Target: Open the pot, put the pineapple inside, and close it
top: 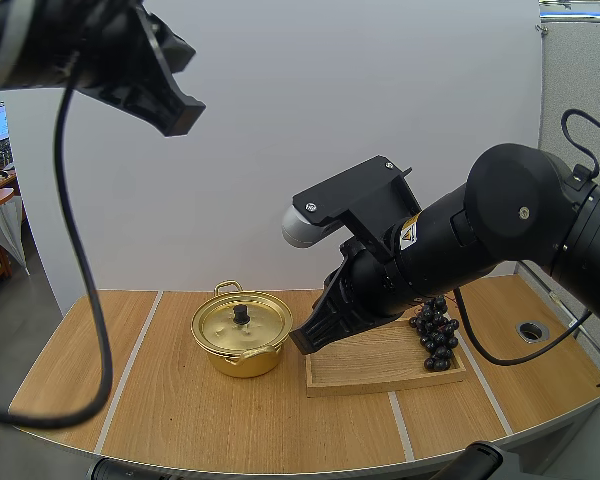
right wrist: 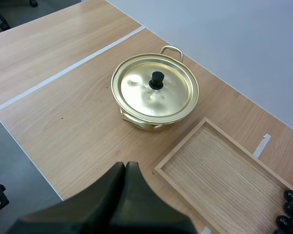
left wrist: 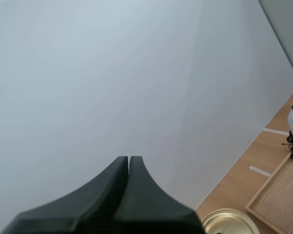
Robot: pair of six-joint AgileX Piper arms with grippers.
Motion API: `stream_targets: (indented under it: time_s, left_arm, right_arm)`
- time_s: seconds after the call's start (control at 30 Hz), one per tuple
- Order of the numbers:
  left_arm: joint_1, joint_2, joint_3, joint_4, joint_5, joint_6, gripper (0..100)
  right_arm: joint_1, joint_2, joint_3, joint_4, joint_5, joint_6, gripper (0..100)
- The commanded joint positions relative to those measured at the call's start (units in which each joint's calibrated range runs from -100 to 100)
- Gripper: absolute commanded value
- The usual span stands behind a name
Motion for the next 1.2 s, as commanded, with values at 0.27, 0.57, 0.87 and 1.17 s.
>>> stream_targets:
  time_s: [0.27, 0.57, 0.87, 1.17]
  left_arm:
    - [-0.11, -9.6, -0.3, -3.7, 10.0, -11.1, 0]
    - [-0.11, -14.7, -0.2, -3.7, 7.9, -13.6, 0]
    - [-0.11, -18.8, 3.4, -3.4, 1.0, -15.2, 0]
    - [-0.11, -26.4, 15.8, -3.4, -21.3, -19.0, 0]
  right_arm:
    - [-0.1, -0.7, 0.1, 2.6, 0.2, 0.1, 0]
    - [-0.4, -2.9, -3.1, 3.7, -0.9, 0.1, 0]
    - [-5.0, -9.4, -12.4, 1.2, -6.9, 3.2, 0]
    - [-9.8, -15.6, -14.2, -2.0, -13.5, 7.3, 0]
